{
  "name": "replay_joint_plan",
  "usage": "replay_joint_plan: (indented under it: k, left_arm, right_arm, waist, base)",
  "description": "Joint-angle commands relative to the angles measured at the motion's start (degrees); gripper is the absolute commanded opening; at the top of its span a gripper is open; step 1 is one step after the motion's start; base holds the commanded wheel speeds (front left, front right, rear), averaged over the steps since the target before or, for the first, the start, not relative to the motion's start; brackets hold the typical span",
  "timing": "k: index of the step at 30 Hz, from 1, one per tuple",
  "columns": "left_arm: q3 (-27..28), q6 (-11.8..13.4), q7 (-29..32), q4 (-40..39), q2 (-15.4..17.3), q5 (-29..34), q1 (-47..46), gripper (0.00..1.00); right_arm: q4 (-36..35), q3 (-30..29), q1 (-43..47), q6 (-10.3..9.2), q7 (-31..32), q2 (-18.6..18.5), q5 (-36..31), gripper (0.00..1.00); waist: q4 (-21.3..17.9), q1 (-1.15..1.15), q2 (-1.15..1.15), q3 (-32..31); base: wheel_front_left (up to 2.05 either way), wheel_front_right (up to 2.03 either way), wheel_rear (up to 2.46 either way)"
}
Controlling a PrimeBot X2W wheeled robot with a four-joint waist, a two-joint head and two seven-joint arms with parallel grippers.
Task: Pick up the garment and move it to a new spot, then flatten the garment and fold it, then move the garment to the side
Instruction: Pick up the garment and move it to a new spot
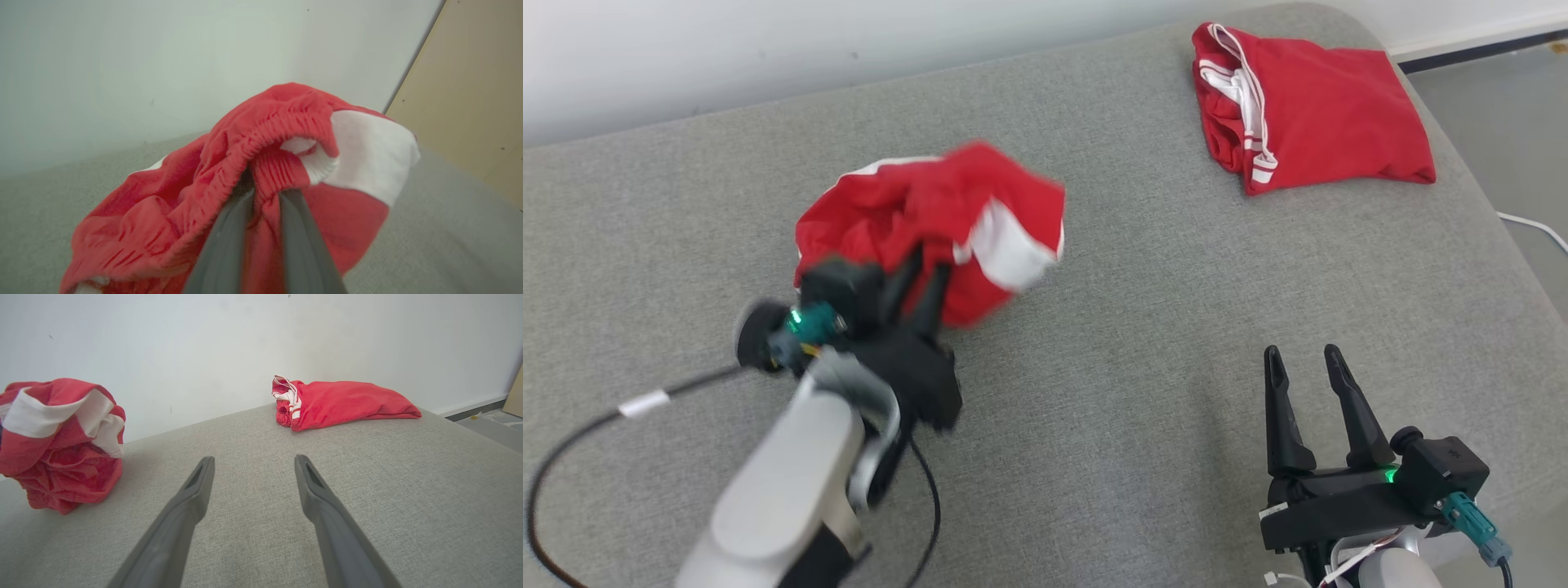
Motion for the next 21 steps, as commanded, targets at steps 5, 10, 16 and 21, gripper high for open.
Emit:
replay_joint_plan:
  k: [5, 10, 16, 21]
  left_arm:
    - [-2.85, -1.0, -1.9, 6.15, -1.74, 0.42, 4.99, 0.0]
    - [-5.79, -2.1, -4.83, 9.28, -3.98, 1.51, 6.56, 1.0]
    - [-5.11, -2.0, -7.44, 5.6, -4.61, 1.12, 7.03, 1.0]
    - [-5.28, -1.13, -7.16, 2.36, -3.03, 0.93, 9.96, 1.0]
  right_arm:
    - [0.14, 0.44, -0.65, -0.16, -0.24, 0.24, -0.06, 1.0]
    - [0.43, 0.23, -0.2, -0.16, -0.23, 0.24, -0.47, 1.0]
    - [0.56, -0.81, 1.27, -0.16, -0.24, 0.23, -1.58, 1.0]
    - [0.55, -1.98, 2.41, -0.16, -0.23, 0.24, -2.31, 1.0]
  waist:
    - [1.17, 0.0, 0.0, -0.43]
    - [3.11, 0.0, 0.0, -1.84]
    - [6.31, 0.0, 0.0, -4.81]
    - [9.59, 0.0, 0.0, -7.19]
  base:
    - [0.0, 0.0, 0.0]
    - [0.0, 0.0, 0.0]
    - [0.0, 0.0, 0.0]
    - [0.0, 0.0, 0.0]
